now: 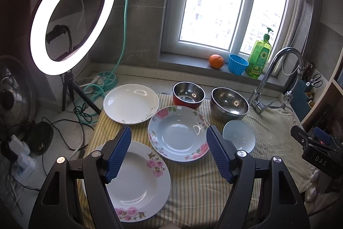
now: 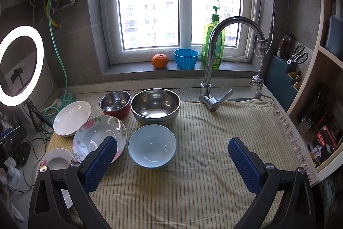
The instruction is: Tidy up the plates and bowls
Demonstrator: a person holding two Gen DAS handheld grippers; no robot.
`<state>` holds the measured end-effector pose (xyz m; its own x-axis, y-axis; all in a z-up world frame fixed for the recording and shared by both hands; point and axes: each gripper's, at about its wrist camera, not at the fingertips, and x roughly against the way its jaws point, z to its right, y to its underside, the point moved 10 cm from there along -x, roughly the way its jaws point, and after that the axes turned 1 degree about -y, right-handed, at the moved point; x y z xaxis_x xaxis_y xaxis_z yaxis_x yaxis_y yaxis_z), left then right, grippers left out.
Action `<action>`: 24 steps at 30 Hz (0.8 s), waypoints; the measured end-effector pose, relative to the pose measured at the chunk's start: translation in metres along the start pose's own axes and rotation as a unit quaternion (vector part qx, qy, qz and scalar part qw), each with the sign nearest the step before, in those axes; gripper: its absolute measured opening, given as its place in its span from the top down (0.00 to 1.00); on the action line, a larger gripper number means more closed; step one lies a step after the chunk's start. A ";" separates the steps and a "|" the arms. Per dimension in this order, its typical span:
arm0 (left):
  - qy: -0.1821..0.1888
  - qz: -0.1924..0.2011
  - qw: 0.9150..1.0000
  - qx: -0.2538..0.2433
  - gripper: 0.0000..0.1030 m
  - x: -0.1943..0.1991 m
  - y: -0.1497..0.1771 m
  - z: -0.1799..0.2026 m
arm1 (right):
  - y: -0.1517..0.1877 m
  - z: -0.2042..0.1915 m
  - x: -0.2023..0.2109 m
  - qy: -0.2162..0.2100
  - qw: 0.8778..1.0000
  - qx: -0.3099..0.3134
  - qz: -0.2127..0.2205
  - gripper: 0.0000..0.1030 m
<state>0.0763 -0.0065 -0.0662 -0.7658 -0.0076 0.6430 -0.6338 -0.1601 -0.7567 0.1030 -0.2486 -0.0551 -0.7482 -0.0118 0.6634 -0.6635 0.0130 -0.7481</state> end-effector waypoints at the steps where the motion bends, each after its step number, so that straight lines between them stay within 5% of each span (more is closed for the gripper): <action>1: 0.001 -0.001 1.000 0.001 0.30 0.000 0.001 -0.001 | 0.000 0.000 -0.001 -0.001 1.000 0.000 -0.001 0.00; 10: -0.004 -0.010 1.000 0.015 0.30 -0.001 0.007 -0.021 | 0.002 -0.012 0.001 -0.019 1.000 0.005 0.012 0.00; 24: -0.031 -0.044 0.997 0.053 0.30 -0.006 0.032 -0.080 | 0.029 -0.059 -0.017 -0.089 0.995 0.023 -0.024 0.00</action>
<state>0.0520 0.0669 -0.1043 -0.6970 -0.0491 0.7154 -0.6814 -0.2655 -0.6821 0.0968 -0.1890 -0.0871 -0.7011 -0.1888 0.6876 -0.6946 -0.0369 -0.7184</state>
